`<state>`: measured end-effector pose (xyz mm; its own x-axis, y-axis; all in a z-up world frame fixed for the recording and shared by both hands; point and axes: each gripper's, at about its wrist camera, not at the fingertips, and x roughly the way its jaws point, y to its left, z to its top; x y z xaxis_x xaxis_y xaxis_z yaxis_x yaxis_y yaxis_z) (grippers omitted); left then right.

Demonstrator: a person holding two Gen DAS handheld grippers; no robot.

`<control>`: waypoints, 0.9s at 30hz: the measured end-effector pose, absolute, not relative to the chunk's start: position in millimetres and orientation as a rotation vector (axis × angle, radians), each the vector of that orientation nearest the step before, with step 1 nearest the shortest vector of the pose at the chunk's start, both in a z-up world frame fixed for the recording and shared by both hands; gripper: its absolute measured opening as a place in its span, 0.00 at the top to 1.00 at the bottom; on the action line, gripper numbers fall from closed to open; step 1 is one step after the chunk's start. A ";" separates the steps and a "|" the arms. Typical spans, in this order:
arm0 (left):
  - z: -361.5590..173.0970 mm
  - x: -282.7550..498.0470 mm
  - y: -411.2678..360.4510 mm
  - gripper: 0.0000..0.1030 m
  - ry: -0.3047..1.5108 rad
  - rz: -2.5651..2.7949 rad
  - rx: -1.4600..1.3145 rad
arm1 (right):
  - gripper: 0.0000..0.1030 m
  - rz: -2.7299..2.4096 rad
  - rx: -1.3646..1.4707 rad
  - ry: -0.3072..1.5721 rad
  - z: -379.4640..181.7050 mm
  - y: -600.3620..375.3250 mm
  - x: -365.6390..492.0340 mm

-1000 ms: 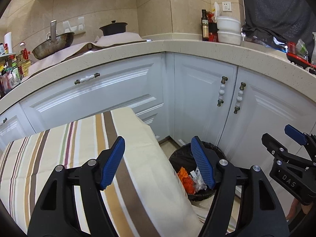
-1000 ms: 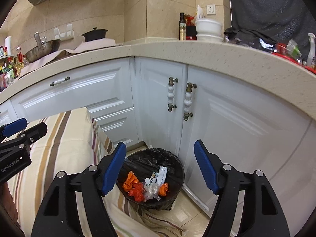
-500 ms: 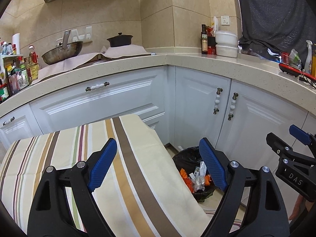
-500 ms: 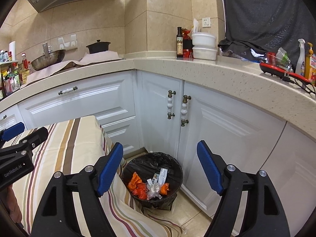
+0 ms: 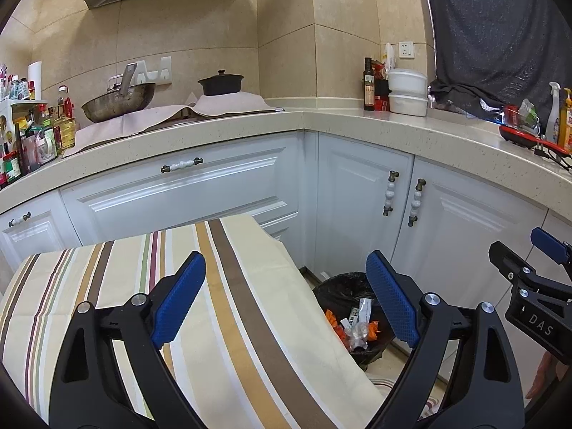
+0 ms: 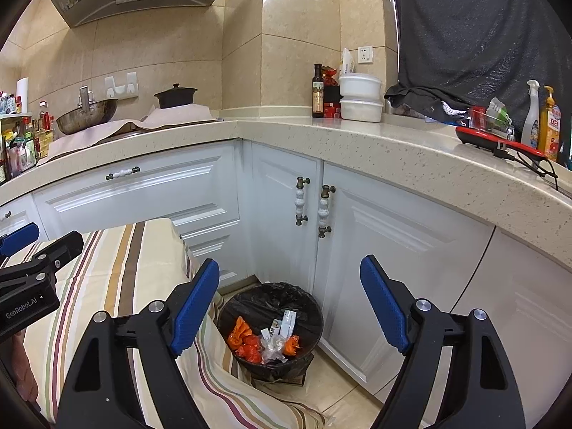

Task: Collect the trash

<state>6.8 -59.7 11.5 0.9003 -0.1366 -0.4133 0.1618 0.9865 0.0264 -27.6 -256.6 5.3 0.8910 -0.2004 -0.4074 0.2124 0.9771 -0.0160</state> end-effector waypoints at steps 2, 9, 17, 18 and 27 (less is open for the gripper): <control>12.5 5.9 -60.0 0.13 0.421 -0.156 0.060 | 0.23 -0.216 0.028 0.416 6.7 -256.1 -29.2; 13.4 2.4 -61.5 0.13 0.416 -0.158 0.063 | 0.23 -0.220 0.027 0.409 8.2 -255.0 -32.4; 14.3 0.1 -62.3 0.13 0.413 -0.157 0.065 | 0.23 -0.220 0.026 0.408 8.3 -254.5 -33.0; 14.5 -0.5 -62.2 0.13 0.411 -0.156 0.065 | 0.23 -0.221 0.026 0.408 8.4 -254.5 -33.0; 15.0 -1.9 -62.3 0.11 0.412 -0.155 0.065 | 0.23 -0.220 0.026 0.408 8.3 -254.6 -32.9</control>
